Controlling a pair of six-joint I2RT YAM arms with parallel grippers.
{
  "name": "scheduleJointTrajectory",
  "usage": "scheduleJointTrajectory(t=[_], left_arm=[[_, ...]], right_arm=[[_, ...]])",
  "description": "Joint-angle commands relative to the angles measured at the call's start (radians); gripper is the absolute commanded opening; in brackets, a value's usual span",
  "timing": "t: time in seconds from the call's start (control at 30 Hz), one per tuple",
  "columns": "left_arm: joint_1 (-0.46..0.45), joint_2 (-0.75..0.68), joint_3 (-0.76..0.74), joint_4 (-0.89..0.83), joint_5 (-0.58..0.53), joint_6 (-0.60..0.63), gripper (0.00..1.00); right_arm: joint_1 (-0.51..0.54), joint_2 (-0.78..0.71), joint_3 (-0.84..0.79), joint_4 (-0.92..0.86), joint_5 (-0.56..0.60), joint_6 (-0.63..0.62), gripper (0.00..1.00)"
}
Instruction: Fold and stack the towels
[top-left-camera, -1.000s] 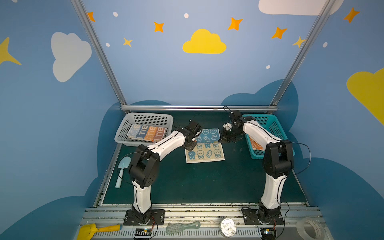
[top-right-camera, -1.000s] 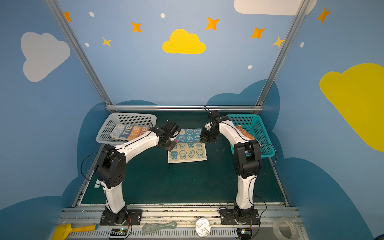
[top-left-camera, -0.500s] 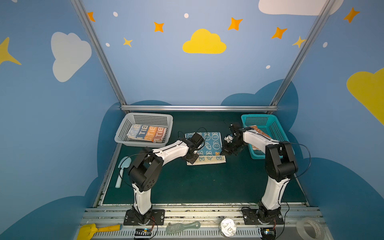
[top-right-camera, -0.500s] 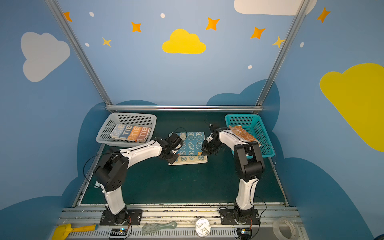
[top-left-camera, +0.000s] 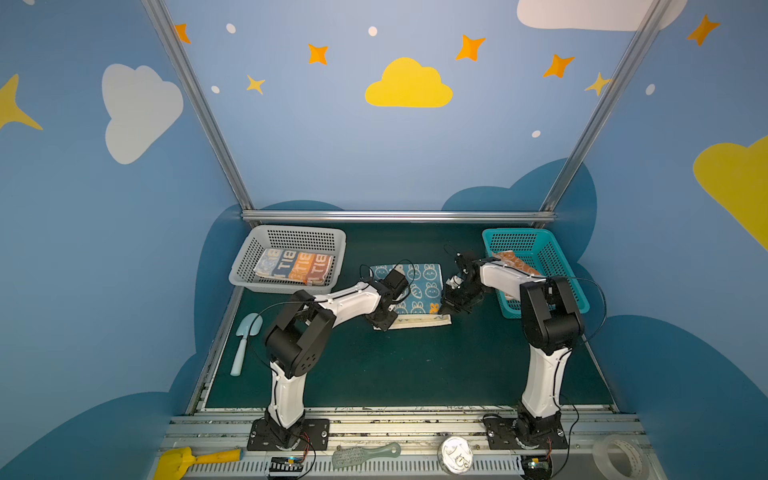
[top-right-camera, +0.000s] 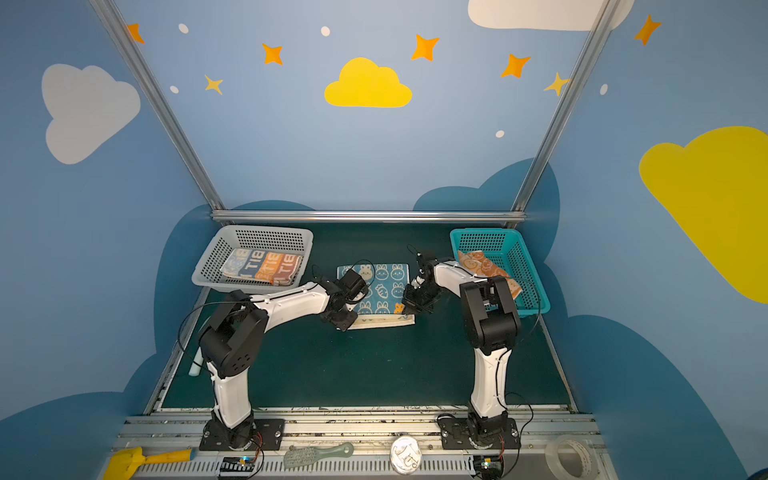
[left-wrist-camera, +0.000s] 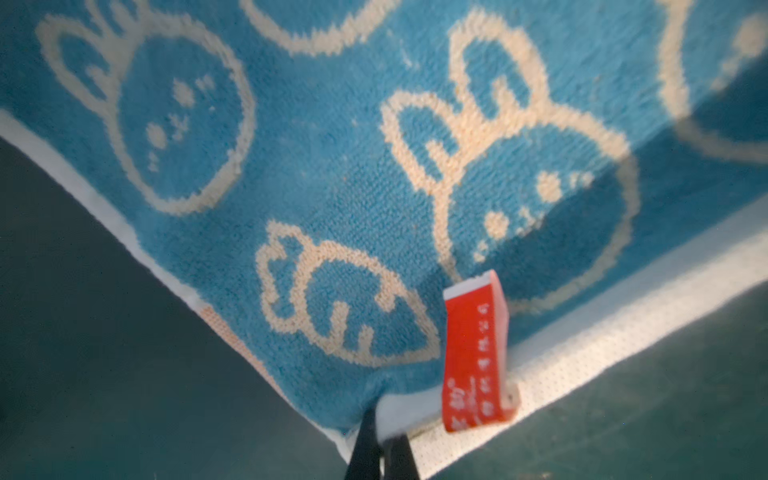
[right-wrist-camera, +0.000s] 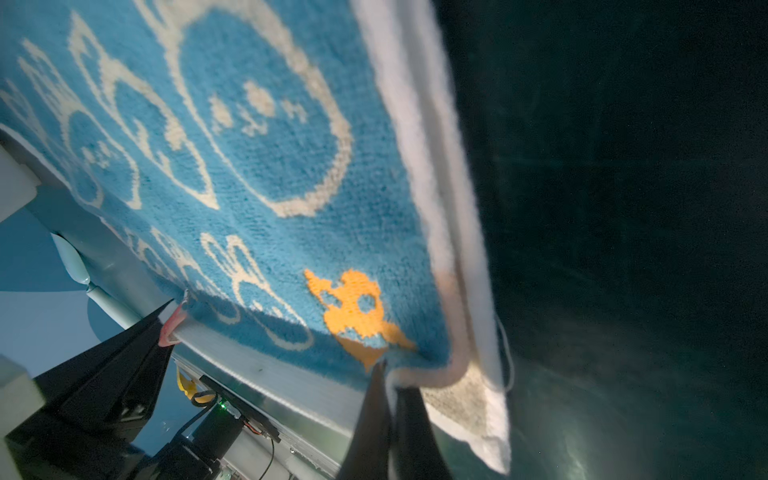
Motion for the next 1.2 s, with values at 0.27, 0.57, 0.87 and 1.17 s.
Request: scheduleJointTrajectory(t=[0.27,0.57,0.87,1.17], left_arm=[[-0.020,-0.061,0.134,-0.137,-0.061,0.039,0.03],[-0.058,-0.003,0.104,-0.106,-0.016,0.017,0.03],[-0.093,0.055,0.063,-0.062,0.026,-0.012,0.03],[-0.112,0.052,0.070,-0.071,0.024,-0.024,0.13]], right_arm=[[-0.018,-0.115,0.116,-0.110,0.037,-0.030,0.01],[-0.026,-0.115,0.064,-0.102,0.054,-0.049,0.03],[-0.036,-0.052,0.019,-0.061,0.075,-0.060,0.07],[-0.037,-0.028,0.007,-0.042,0.070,-0.060,0.19]])
